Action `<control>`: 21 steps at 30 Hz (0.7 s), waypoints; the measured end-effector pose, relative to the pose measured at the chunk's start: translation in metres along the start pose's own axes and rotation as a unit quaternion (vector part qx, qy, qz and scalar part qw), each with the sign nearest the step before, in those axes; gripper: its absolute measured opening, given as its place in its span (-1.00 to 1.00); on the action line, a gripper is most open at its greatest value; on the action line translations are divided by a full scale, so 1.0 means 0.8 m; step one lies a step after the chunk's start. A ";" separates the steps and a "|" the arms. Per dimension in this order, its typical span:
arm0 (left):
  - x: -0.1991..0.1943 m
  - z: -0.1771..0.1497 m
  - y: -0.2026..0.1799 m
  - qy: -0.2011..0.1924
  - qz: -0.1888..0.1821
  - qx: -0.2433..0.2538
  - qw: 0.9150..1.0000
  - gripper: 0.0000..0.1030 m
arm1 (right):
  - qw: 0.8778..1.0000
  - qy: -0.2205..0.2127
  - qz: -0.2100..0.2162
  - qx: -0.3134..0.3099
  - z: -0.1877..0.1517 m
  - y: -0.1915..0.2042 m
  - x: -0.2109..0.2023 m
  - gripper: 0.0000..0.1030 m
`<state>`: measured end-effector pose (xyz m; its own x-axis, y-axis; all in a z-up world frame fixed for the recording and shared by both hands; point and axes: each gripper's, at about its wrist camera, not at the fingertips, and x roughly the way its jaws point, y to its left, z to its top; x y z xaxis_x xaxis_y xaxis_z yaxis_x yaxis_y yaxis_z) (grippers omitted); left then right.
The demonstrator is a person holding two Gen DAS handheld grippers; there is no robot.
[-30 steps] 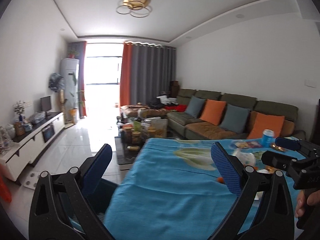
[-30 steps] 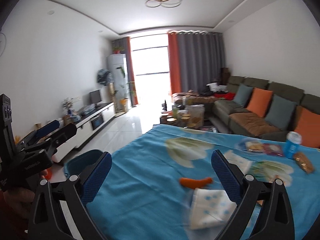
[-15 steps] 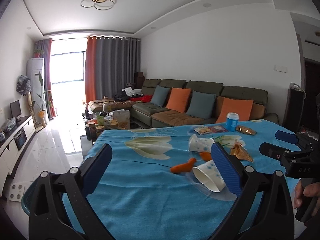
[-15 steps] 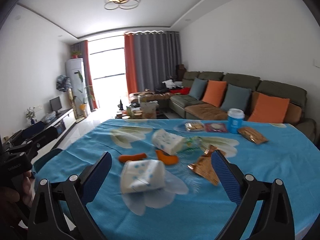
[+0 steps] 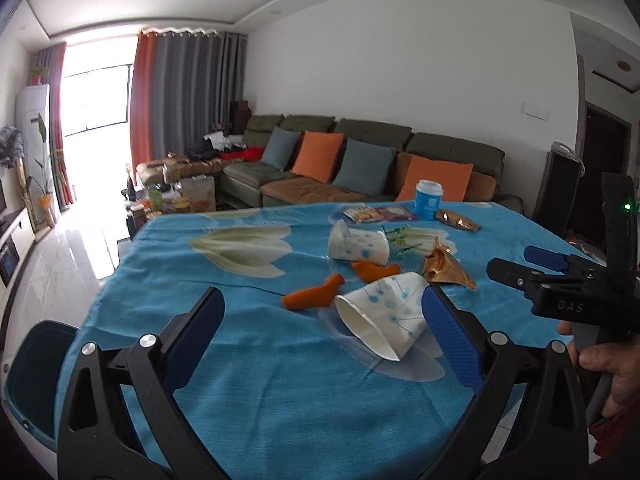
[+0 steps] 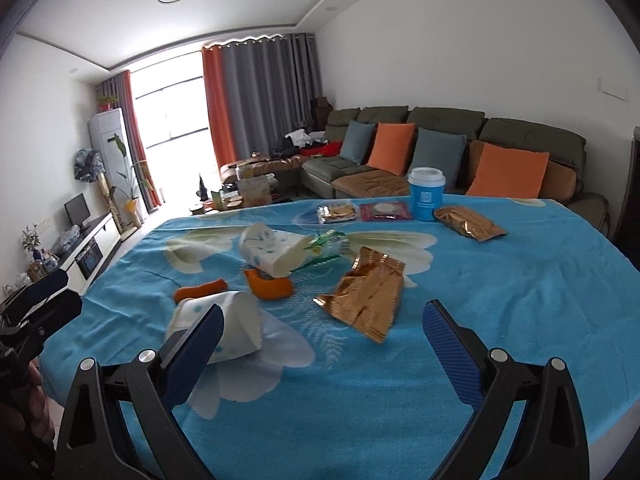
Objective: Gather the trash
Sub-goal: 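Move both open grippers back over the paper cup and gold wrapper, then grasp the white blue-dotted paper cup with the left gripper while the right gripper grasps the gold wrapper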
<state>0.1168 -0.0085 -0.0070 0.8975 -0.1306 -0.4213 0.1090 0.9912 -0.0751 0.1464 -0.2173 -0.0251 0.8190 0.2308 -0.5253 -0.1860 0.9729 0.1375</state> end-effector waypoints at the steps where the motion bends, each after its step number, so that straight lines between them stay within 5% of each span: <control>1: 0.009 -0.001 -0.002 0.009 -0.005 -0.003 1.000 0.89 | 1.000 0.003 -0.004 0.003 0.001 -0.004 0.004 0.87; 10: 0.088 0.002 -0.025 0.074 -0.041 -0.046 0.995 0.89 | 0.999 0.043 -0.029 0.006 0.005 -0.031 0.054 0.87; 21: 0.151 0.005 -0.068 0.115 0.017 -0.070 0.991 0.89 | 0.997 0.072 -0.026 0.009 0.019 -0.054 0.082 0.85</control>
<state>0.2210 -0.0779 -0.0498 0.7773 -0.1138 -0.6188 0.0047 0.9845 -0.1751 0.2163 -0.2440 -0.0530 0.7406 0.1814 -0.6470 -0.1349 0.9834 0.1213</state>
